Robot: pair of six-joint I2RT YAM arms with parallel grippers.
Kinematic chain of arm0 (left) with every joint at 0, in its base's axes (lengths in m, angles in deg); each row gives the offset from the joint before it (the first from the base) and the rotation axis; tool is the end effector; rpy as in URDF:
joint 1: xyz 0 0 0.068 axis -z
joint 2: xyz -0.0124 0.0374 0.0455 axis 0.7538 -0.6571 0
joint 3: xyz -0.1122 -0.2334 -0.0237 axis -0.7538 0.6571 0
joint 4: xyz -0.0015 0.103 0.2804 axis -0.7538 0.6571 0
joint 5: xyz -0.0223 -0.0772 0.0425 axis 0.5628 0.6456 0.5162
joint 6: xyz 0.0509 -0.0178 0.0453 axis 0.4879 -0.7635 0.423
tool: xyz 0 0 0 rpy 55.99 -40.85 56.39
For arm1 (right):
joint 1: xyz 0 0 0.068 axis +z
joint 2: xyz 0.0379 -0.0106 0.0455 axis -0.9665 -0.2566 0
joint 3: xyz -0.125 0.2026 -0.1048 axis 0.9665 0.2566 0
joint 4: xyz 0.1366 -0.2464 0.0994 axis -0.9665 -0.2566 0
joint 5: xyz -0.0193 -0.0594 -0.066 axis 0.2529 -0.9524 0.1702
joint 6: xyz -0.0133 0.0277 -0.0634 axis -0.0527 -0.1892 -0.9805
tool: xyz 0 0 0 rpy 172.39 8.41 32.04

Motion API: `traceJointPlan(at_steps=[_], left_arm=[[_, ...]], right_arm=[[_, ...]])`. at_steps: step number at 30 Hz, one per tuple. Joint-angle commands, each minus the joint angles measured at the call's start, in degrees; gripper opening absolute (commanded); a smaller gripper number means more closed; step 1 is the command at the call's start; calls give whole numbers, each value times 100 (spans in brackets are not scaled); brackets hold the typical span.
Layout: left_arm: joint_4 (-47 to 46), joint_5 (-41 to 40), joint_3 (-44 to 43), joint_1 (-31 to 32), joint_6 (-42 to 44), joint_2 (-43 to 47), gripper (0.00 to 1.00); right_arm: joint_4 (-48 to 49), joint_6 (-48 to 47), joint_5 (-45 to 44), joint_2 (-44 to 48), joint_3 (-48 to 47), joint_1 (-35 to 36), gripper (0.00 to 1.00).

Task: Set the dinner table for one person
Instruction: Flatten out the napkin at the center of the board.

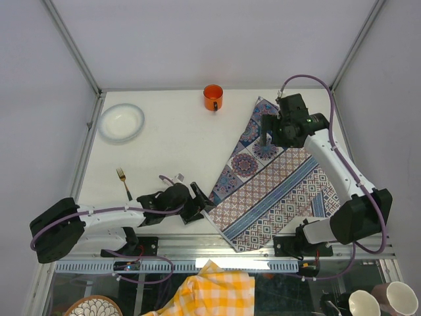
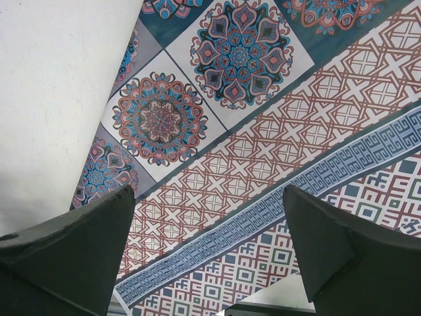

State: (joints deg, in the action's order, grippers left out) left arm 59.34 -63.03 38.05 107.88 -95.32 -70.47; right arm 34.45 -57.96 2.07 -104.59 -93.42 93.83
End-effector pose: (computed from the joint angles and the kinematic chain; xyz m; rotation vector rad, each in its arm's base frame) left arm 0.1290 -0.2092 0.0832 -0.6031 2.6207 -0.9897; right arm 0.3184 0.1039 0.2948 -0.0851 2.5656 0.1351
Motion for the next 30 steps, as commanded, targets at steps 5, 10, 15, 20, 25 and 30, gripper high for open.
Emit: traceJointPlan(at_steps=[5, 10, 15, 20, 25, 30], left_arm=[[-786, -445, -32, 81, -458, -484, 73], [-941, -413, -169, 81, -416, -714, 34], [502, -747, -892, 134, -226, -657, 0], [2698, -1785, -2158, 223, 38, -74, 0], [4281, -2857, -3714, 221, 511, 196, 0], [4703, -3234, -5182, 174, 1200, -292, 0]], right_arm=[[43, -56, -111, 276, -238, 46, 98], [31, -68, -160, 333, -190, 47, 98], [45, -75, -224, 368, -113, 46, 98], [172, -16, -145, 388, 59, 46, 98], [321, 60, 16, 327, 157, 46, 97], [385, 121, 135, 288, 166, 63, 96]])
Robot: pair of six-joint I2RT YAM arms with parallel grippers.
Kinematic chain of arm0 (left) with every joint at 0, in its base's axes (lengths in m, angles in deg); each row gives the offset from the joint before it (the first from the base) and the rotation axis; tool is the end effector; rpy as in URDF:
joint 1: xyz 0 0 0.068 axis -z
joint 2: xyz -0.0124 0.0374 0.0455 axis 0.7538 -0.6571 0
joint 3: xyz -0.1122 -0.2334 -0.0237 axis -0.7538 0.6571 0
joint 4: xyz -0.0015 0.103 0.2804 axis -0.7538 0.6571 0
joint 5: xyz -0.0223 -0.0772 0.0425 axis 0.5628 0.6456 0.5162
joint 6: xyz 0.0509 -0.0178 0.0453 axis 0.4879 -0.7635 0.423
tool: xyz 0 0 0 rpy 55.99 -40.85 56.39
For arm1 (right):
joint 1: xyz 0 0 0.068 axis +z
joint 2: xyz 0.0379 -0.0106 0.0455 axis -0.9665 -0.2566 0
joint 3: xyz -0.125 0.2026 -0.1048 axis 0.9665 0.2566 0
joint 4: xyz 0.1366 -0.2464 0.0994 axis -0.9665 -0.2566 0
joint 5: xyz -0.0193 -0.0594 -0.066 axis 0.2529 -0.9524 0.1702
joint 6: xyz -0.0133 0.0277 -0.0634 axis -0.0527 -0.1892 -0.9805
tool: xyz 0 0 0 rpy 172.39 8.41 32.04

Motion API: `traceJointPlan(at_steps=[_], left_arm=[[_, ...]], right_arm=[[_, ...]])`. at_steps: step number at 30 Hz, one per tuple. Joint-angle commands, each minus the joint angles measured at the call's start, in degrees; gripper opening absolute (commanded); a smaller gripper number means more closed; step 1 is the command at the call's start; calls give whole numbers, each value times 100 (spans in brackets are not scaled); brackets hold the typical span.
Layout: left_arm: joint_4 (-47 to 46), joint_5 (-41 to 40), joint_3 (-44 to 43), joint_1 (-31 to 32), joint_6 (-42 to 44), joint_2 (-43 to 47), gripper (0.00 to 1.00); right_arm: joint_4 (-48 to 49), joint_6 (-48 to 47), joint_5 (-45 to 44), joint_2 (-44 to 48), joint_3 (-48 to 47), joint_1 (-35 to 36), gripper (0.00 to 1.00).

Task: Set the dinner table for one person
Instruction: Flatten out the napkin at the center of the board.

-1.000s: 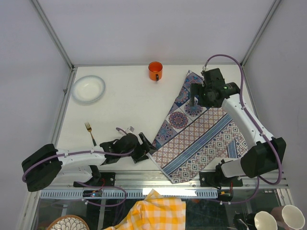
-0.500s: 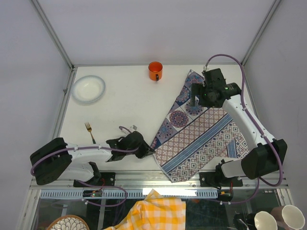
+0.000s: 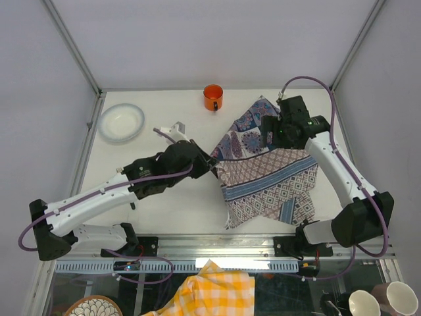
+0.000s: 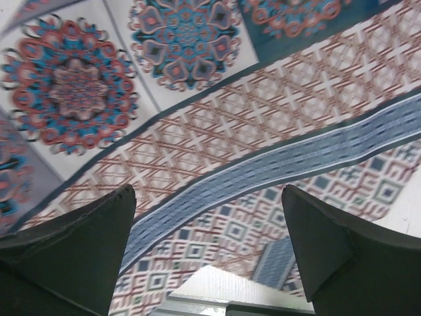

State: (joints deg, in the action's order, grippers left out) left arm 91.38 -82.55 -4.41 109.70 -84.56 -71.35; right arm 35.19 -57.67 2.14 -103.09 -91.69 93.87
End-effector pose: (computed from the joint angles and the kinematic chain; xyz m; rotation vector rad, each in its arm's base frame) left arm 0.1689 -0.2574 0.3046 -0.4685 2.2634 -0.8731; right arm 0.3133 0.1025 0.2931 -0.0793 2.5576 0.1419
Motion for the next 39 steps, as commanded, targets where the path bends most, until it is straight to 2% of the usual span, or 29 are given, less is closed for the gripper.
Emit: traceJointPlan(at_steps=[1, 11, 20, 26, 35, 37, 39], left_arm=[[1532, -1295, -1126, -5, 197, -308, 0], [1756, -1808, -2324, -13, 654, -660, 0], [2148, -2778, -3161, -68, 764, -618, 0], [2310, -2568, -3467, -276, 846, -1052, 0], [2263, -2461, -3739, -353, 965, -1457, 0], [2260, -2449, -3811, -369, 1000, -1511, 0], [2260, -2436, -3843, -381, 1015, -1515, 0]], right_arm=[[304, 93, 112, 159, 2, 66, 96], [359, 98, -48, 345, 388, 68, 96], [348, 189, -31, 465, 634, 68, 96], [351, 254, 415, 940, 1067, 94, 95], [625, -389, 1228, 2353, 1531, 159, 96], [667, -393, 1159, 2416, 1621, 287, 96], [567, -264, 665, 2291, 1619, 361, 95]])
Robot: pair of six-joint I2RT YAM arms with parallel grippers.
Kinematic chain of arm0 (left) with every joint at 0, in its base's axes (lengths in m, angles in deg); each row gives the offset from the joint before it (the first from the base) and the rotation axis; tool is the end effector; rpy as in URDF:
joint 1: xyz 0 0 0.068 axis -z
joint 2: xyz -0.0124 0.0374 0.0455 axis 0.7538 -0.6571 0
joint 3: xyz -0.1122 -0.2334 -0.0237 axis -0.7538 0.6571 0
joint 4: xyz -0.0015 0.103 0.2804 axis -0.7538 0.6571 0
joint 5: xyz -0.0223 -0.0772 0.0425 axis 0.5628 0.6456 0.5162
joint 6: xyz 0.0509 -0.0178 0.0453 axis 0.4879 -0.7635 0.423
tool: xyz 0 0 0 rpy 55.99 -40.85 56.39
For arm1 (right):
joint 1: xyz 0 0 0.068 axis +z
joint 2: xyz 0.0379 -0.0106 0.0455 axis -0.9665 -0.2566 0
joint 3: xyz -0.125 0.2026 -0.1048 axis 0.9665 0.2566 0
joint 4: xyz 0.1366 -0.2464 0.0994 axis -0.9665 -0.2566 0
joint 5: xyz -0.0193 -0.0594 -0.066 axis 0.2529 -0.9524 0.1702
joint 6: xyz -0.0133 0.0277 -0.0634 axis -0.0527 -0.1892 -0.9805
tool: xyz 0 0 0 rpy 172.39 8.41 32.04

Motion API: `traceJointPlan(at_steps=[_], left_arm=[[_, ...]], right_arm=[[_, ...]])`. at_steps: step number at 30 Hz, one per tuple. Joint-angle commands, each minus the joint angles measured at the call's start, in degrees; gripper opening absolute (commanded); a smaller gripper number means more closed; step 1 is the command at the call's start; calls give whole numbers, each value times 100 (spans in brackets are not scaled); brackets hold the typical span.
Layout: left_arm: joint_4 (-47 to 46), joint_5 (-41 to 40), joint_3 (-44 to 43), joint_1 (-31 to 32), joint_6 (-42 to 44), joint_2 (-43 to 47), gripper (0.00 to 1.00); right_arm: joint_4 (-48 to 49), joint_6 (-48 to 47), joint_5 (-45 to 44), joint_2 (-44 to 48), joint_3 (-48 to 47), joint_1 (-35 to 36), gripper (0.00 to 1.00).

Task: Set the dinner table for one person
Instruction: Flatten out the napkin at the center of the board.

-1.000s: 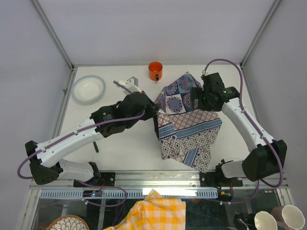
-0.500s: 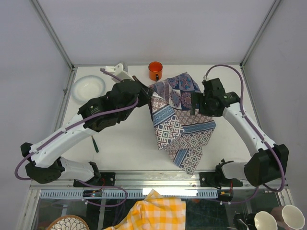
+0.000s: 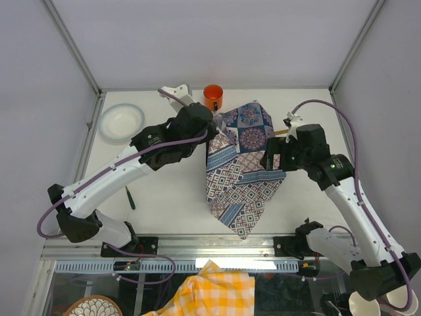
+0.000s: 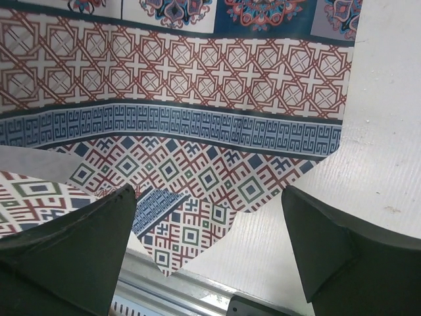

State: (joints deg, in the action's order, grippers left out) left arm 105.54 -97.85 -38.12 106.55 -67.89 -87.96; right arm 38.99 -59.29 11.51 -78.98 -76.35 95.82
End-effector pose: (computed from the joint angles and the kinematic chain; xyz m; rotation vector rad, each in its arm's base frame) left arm 0.2170 -0.2769 0.4169 -0.3443 2.0478 -0.5286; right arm 0.2278 0.0922 0.3129 -0.2202 2.3567 0.4028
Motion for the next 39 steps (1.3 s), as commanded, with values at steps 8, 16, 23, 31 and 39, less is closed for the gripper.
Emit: traceJointPlan(at_steps=[8, 16, 23, 31, 39], left_arm=[[854, -981, -367, -91, -639, 361, 0], [856, -949, -104, -120, -680, 574, 0], [848, -850, 41, -129, -726, 603, 0], [851, -841, 100, -138, -737, 663, 0], [856, -830, 118, -146, -741, 657, 0]], right_arm=[[272, 1187, -1377, -446, 461, 175, 95], [1143, 2041, -1524, -338, 1377, -181, 94], [1830, 2080, -939, -349, 2000, -1003, 93], [2574, 2274, -1, -612, 2653, -1544, 91], [2876, 2388, 178, -967, 2896, -1542, 87]])
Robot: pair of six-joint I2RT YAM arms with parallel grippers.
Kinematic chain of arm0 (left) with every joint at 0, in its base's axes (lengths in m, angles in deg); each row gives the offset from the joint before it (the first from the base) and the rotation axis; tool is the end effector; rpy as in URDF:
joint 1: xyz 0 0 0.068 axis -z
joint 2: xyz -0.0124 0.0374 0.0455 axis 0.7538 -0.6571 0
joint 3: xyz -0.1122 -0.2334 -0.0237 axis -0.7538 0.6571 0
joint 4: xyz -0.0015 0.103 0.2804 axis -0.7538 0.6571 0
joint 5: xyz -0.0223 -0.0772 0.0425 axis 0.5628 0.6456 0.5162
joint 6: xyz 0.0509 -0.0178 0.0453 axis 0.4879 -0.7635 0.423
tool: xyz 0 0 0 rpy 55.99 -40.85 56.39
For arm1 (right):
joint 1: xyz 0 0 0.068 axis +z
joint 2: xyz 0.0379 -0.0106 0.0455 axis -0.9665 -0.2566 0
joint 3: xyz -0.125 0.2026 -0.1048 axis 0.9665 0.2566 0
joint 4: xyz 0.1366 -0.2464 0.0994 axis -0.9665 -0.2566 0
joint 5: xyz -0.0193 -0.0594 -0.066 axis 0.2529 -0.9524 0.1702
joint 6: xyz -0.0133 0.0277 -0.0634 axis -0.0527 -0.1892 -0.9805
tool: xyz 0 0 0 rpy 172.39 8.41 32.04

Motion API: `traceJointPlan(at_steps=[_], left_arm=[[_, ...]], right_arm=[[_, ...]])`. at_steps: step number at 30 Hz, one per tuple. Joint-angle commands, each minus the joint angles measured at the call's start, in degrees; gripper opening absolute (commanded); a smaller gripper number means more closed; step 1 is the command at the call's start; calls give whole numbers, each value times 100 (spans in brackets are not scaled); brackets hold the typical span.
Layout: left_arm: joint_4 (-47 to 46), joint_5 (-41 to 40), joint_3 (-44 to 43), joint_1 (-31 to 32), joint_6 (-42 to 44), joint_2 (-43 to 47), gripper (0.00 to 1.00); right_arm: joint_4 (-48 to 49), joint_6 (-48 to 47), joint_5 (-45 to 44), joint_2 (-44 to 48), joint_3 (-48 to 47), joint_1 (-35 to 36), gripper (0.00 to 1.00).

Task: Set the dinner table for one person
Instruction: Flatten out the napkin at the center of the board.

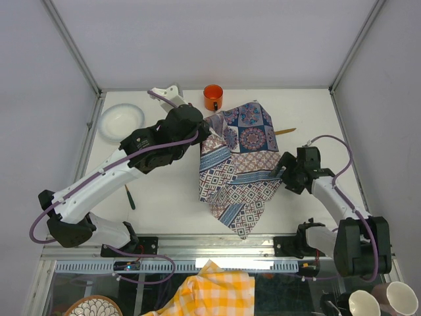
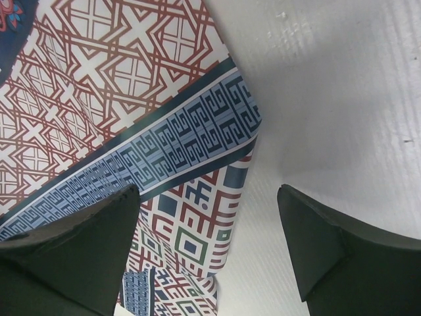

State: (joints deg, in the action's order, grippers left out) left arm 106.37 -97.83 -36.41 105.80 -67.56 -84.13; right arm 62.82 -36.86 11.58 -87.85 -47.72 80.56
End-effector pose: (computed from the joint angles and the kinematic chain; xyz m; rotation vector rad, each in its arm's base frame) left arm 0.2098 -0.2575 0.4261 -0.3586 2.0293 -0.5379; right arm 0.2484 0.0295 0.1264 0.6283 2.5408 0.3889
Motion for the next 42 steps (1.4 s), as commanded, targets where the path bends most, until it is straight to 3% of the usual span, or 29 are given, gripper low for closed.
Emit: traceJointPlan(at_steps=[1, 11, 15, 17, 20, 26, 31, 36, 42], left_arm=[[772, -831, -51, -72, -773, 274, 0], [763, -803, -42, -90, -786, 259, 0], [763, -800, -43, -105, -786, 243, 0], [762, -787, -42, -114, -784, 243, 0], [763, -777, -27, -132, -780, 252, 0], [778, -796, -24, -142, -730, 309, 0], [861, -867, -24, -155, -721, 341, 0], [907, -869, -16, -158, -747, 312, 0], [952, -975, -66, -175, -780, 331, 0]], right_arm=[[508, 145, 169, -104, 39, -24, 86], [785, 118, 318, -441, 134, -17, 67], [955, 103, 455, -585, 156, -19, 53], [1036, 94, 523, -616, 157, -17, 39], [1067, 30, 548, -626, 85, -21, 0], [678, -31, 633, -7, -445, -19, 0], [-209, -79, 757, 638, -1920, -23, 0], [-647, -85, 1015, 476, -3615, -25, 0], [-468, 252, 1331, 19, -4858, -21, 0]])
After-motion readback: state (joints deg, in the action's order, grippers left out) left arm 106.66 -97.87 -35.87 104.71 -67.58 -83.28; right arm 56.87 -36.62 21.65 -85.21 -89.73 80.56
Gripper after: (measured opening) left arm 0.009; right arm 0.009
